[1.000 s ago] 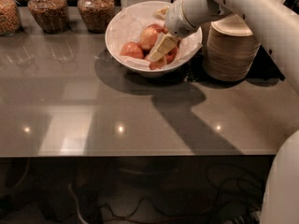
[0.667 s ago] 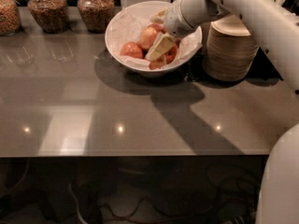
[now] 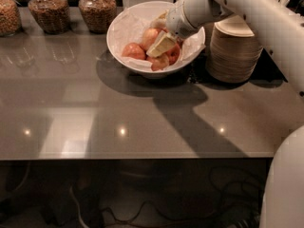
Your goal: Pick apple from white bowl
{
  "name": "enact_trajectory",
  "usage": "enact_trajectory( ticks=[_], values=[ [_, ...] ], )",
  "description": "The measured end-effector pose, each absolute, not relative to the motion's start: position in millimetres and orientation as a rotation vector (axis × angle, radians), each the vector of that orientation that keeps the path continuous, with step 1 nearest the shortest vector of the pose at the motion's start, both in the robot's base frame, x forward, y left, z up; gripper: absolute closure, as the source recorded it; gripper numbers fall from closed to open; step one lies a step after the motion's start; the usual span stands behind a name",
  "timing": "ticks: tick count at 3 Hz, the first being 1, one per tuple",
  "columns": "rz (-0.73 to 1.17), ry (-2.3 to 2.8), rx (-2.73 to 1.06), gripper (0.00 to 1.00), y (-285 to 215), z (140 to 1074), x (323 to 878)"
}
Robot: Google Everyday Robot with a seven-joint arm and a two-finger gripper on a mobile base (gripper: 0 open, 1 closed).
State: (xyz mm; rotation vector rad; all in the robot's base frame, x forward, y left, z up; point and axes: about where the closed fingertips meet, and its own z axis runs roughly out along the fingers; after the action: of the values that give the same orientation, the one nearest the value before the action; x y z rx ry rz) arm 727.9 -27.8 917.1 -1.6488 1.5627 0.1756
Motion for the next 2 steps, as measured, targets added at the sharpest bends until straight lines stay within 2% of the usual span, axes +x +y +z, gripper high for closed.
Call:
enact_trajectory(
  ticks=[1,2],
  values=[
    [0.177,1.568,-1.641,0.90,-29.3,917.8,726.5],
    [0.180,1.565,-1.626,1.00,-30.4,921.6,723.1]
  ],
)
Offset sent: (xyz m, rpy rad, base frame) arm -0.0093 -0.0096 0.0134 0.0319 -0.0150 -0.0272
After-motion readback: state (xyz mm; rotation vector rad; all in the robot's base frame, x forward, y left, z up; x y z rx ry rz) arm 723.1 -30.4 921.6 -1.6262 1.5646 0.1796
